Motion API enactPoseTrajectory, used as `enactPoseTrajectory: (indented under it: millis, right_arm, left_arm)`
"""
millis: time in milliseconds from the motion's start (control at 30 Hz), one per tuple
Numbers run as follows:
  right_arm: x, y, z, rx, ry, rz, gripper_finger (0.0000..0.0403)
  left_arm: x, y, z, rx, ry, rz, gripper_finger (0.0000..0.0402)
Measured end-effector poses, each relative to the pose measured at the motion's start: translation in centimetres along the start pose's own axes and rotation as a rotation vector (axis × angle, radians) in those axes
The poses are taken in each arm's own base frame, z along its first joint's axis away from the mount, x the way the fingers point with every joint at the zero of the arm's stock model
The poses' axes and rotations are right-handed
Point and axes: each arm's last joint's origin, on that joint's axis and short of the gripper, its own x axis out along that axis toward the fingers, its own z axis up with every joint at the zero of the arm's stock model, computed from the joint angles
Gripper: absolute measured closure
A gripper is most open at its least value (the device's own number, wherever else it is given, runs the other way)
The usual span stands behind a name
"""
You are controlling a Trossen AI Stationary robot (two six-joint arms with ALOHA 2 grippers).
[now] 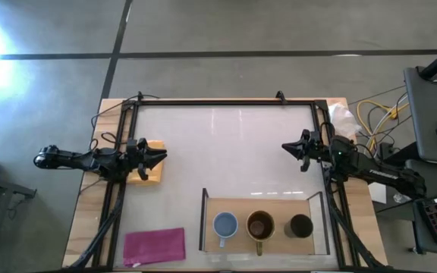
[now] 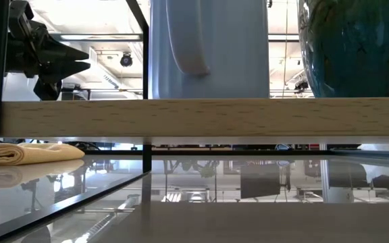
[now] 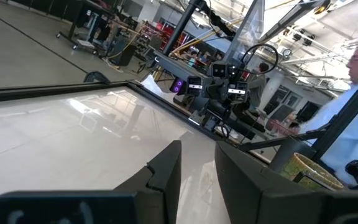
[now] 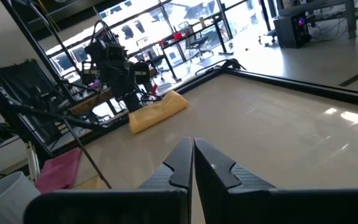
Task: Stack small to large cups/mugs on shelf
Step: Return to Home Position
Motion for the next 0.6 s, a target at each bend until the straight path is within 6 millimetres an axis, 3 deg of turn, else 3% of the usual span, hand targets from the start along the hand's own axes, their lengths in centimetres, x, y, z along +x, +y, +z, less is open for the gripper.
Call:
enactPoseTrajectory:
  millis: [600]
  right_arm:
    - [0.00,0.00,0.00,0.000,0.000,0.000,0.0394]
  left_arm:
    - [0.03,0.01,-0.05,0.002,0.004,0.002,0.0317]
